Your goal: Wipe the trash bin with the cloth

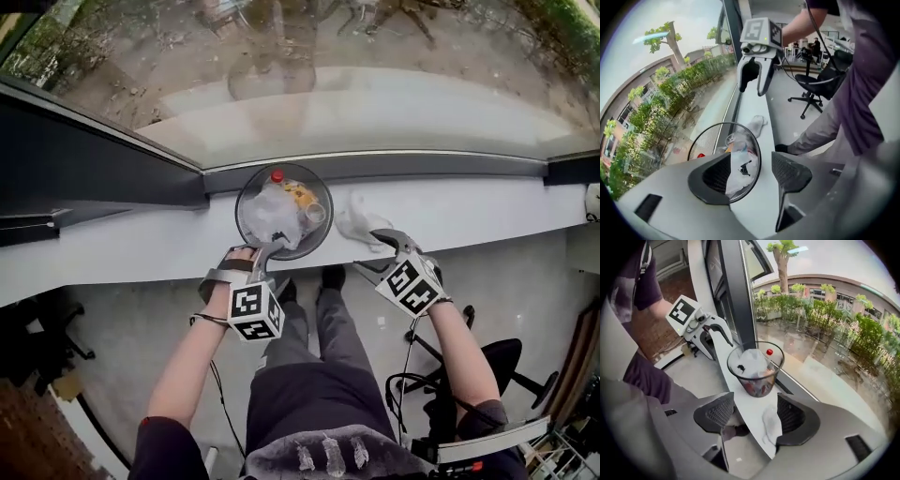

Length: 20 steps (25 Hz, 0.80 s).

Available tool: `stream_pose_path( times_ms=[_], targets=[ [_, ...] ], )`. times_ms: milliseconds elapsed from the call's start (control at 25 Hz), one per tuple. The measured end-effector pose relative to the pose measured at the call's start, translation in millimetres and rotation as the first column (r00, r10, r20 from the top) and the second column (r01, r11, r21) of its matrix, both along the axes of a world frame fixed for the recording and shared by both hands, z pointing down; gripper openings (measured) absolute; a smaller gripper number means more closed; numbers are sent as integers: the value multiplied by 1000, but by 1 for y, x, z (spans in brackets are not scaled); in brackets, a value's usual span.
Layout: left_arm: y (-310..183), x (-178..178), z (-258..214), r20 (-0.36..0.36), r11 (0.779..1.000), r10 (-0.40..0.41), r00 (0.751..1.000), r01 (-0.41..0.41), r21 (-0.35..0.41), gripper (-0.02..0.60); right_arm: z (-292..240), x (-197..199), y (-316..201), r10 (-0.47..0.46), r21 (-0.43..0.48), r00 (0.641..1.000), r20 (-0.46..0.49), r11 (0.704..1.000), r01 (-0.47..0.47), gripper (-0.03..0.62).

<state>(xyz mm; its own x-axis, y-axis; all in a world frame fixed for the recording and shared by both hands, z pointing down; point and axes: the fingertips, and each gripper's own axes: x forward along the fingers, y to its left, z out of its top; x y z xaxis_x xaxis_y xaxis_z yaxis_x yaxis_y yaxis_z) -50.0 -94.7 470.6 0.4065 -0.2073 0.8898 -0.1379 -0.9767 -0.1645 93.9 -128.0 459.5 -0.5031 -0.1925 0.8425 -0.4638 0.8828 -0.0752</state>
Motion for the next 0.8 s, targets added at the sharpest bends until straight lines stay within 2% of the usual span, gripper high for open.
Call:
stream_pose_path(
  times_ms=[40,200,280,360,400,680,800],
  targets=[
    [-2,-4,15,35,1000,-1,999,1,-3,250,20,6,-4,-8,-18,999,-42,1000,7,275],
    [-3,-16,59,136,1000,2,991,2,-26,250,102,29,-4,-61,-162,981,-185,986,30,275],
    [-6,-17,69,157,1000,9,988,-7,-13,249,137,41,-10,-61,-171,970,-235,985,20,275],
    [-7,-16,71,153,1000,-3,988,3,2,235,171,53,-15,-57,-167,957,-286,986,9,275],
    [-8,-15,70,146,1000,-12,989,10,14,202,187,57,-16,-55,-171,951,-305,985,2,275],
    [-11,-4,53,92,997,-21,996,14,74,169,280,68,-32,-32,-147,918,-395,989,-29,273],
    [-11,2,48,68,997,-18,998,13,79,152,298,70,-24,-20,-191,923,-385,980,-58,259]
  ],
)
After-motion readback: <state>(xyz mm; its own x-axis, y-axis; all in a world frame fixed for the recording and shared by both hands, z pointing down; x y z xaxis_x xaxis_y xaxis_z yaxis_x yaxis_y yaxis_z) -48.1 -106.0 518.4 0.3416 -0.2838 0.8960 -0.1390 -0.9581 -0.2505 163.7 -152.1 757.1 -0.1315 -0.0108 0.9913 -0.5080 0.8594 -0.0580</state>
